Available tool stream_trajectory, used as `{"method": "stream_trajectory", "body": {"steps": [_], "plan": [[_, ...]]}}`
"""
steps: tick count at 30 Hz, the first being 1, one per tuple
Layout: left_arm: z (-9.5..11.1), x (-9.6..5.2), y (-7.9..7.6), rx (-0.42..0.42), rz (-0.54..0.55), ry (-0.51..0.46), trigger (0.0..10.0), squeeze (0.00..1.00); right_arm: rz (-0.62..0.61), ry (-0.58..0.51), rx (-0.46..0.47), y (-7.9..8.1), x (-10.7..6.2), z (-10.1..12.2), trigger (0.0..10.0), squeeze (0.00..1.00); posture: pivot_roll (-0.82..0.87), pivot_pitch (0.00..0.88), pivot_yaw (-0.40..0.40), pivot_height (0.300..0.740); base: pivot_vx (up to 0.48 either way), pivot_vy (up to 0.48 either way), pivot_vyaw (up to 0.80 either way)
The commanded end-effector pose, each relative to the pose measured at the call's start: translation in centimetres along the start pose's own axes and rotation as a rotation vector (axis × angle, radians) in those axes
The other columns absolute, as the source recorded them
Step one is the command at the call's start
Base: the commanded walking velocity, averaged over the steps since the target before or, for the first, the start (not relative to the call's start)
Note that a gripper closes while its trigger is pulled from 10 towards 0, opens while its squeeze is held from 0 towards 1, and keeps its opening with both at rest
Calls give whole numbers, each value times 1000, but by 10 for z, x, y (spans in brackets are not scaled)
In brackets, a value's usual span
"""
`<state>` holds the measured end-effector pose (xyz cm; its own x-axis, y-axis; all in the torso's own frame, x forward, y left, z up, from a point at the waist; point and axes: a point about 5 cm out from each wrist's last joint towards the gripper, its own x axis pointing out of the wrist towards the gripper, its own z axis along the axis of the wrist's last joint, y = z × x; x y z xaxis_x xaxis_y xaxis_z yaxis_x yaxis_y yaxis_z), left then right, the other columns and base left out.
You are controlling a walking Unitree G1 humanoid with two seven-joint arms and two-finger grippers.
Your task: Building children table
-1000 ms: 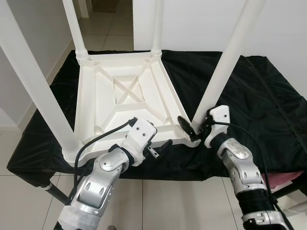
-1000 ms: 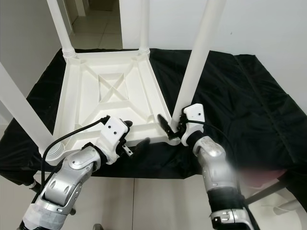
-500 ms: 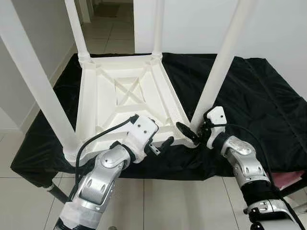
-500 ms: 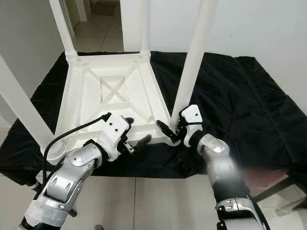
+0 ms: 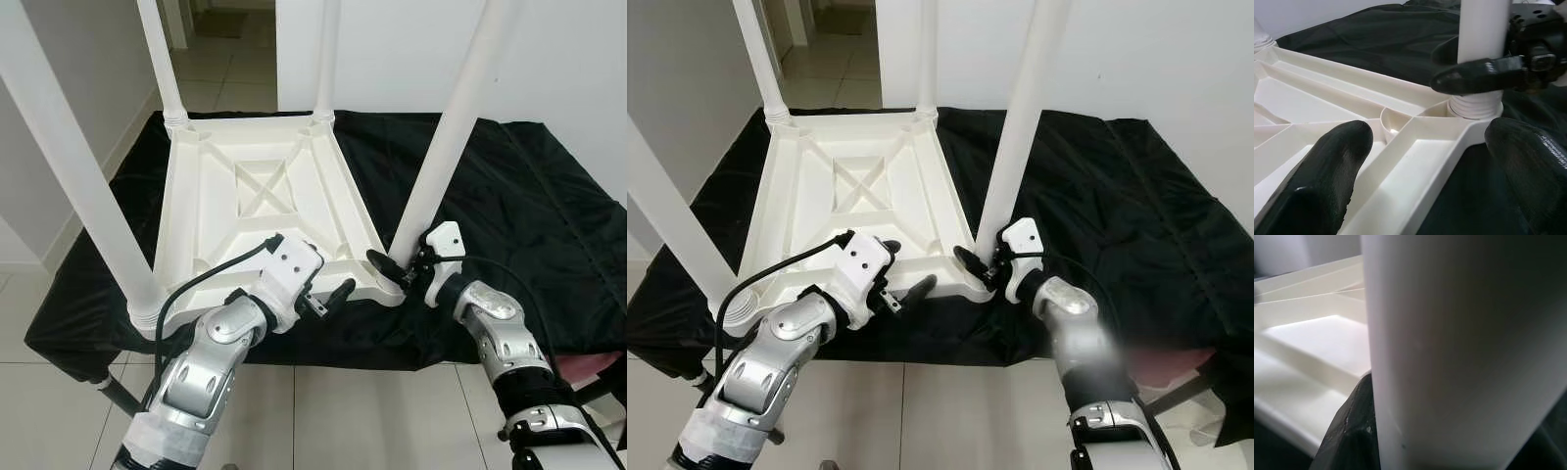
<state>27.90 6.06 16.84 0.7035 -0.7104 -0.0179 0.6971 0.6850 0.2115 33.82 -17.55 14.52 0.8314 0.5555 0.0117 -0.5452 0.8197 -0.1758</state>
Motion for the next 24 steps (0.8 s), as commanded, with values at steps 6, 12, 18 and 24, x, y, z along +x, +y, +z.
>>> {"method": "stream_trajectory", "body": {"steps": [6,12,18,24], "plan": [[-3,0,1,-4,46,7,10000,0,-205,20,55,-1,-1,-3,10000,0,-7,38,-23,740,0,0,0],[-3,0,1,-6,42,6,10000,0,-447,24,141,11,1,-1,10000,0,-13,39,-24,740,0,0,0],[-4,0,0,-8,42,8,10000,0,-641,48,220,35,3,-4,10000,0,-7,37,-31,740,0,0,0],[-5,0,-2,-13,44,7,10000,0,-712,50,245,46,8,0,10000,0,-3,30,-35,740,0,0,0]]}}
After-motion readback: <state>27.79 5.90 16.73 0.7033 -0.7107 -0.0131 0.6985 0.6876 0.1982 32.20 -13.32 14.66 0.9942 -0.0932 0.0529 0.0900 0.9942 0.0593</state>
